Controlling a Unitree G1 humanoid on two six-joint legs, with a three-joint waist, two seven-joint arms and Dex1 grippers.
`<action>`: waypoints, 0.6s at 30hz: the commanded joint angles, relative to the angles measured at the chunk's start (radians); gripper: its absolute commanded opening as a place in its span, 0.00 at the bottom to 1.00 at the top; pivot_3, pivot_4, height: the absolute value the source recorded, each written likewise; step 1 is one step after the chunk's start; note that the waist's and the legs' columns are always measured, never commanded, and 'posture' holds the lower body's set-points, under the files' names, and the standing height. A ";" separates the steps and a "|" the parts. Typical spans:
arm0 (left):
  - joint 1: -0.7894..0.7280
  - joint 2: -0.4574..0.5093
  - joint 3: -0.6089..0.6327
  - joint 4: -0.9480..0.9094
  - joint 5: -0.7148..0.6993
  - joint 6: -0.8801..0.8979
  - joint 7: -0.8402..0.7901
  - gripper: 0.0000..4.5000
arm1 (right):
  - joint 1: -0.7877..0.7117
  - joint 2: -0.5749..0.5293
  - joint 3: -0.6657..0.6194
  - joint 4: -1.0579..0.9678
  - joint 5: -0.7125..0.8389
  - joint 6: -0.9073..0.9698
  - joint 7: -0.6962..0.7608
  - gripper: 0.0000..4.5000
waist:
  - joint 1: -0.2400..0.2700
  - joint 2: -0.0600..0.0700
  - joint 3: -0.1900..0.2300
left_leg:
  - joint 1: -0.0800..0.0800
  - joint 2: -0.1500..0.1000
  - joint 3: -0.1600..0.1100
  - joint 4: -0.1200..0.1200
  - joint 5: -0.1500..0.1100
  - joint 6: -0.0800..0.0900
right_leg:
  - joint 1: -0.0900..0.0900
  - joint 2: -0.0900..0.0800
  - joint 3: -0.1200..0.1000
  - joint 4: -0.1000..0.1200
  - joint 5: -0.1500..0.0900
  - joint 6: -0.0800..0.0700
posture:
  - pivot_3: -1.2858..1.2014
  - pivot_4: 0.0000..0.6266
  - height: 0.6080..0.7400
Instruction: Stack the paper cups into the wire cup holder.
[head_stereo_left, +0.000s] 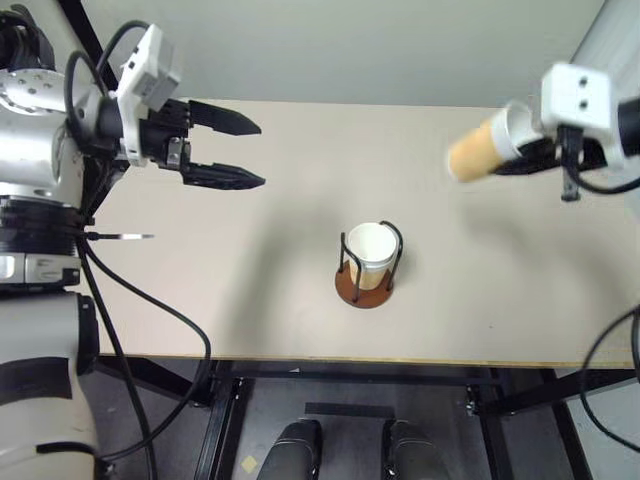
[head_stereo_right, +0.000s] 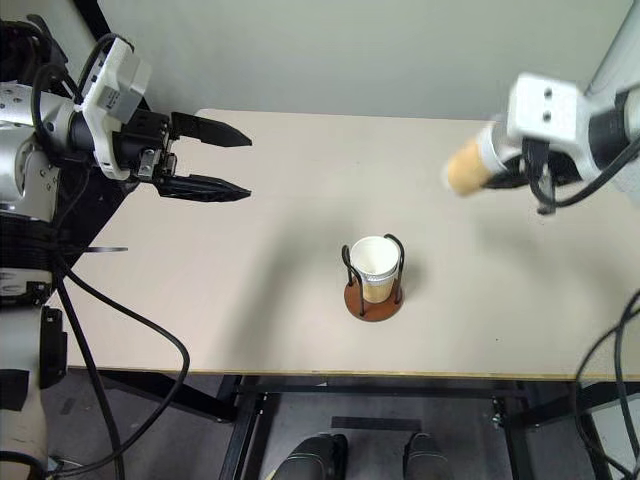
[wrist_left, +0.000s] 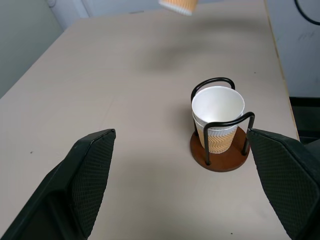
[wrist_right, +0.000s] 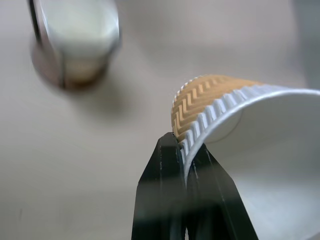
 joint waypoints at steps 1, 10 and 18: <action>-0.001 0.018 0.011 -0.029 -0.012 -0.010 -0.033 1.00 | -0.076 0.064 0.038 -0.096 0.049 0.041 0.032 0.00 | -0.001 0.000 0.000 | -0.001 0.000 0.000 -0.001 0.000 0.000 | -0.001 0.000 0.000 0.000 -0.001 0.000 | 0.52 0.24 1.00; 0.056 0.116 -0.076 -0.125 -0.093 -0.011 -0.033 1.00 | -0.063 0.155 0.162 -0.180 0.069 0.004 0.056 0.00 | 0.002 0.000 0.000 | -0.007 0.000 -0.002 0.001 0.003 -0.010 | -0.006 0.000 -0.003 0.001 -0.006 -0.003 | 0.52 0.24 1.00; 0.087 0.184 -0.141 -0.196 -0.145 -0.023 -0.033 1.00 | 0.001 0.153 0.226 -0.137 0.001 -0.136 0.056 0.00 | 0.001 0.000 0.000 | -0.007 0.000 -0.002 0.002 0.003 -0.010 | -0.006 -0.001 -0.003 0.003 -0.006 -0.004 | 0.52 0.24 1.00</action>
